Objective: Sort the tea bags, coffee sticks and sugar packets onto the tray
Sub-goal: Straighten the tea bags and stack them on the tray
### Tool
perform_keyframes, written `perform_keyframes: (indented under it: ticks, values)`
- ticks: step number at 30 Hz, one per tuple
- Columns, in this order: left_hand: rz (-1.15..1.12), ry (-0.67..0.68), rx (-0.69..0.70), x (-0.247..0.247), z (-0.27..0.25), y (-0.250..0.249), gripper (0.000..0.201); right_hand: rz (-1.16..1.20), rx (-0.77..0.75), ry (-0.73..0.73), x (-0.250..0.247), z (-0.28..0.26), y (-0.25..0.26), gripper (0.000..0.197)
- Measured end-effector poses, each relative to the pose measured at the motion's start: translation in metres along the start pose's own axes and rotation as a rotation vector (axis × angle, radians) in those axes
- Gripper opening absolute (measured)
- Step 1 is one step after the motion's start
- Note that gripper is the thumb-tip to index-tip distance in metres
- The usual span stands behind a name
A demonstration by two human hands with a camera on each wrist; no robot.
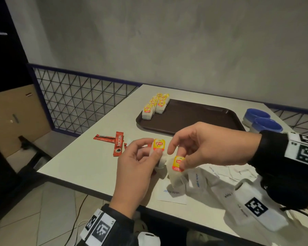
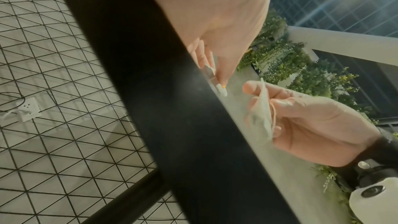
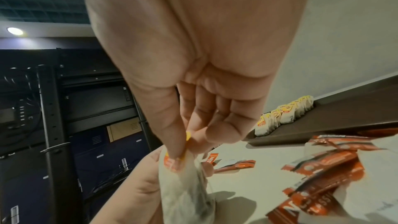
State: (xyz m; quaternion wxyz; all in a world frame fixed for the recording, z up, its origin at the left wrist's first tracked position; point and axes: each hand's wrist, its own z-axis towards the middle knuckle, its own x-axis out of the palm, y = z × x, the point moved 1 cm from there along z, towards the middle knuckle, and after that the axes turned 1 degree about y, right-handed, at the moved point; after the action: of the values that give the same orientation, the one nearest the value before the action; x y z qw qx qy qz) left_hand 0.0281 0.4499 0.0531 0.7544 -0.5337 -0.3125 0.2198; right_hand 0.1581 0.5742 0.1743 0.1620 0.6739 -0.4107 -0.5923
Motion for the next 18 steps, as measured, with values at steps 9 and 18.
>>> perform_keyframes:
  ticks: [9, 18]
  values:
    - [0.028, 0.089, 0.01, 0.001, -0.002, -0.001, 0.015, 0.123, 0.012, -0.255, 0.009, 0.022, -0.005, 0.02]
    - [0.026, 0.074, 0.012, 0.002, -0.001, 0.001, 0.015, 0.191, 0.001, -0.328, 0.013, 0.028, -0.01, 0.026]
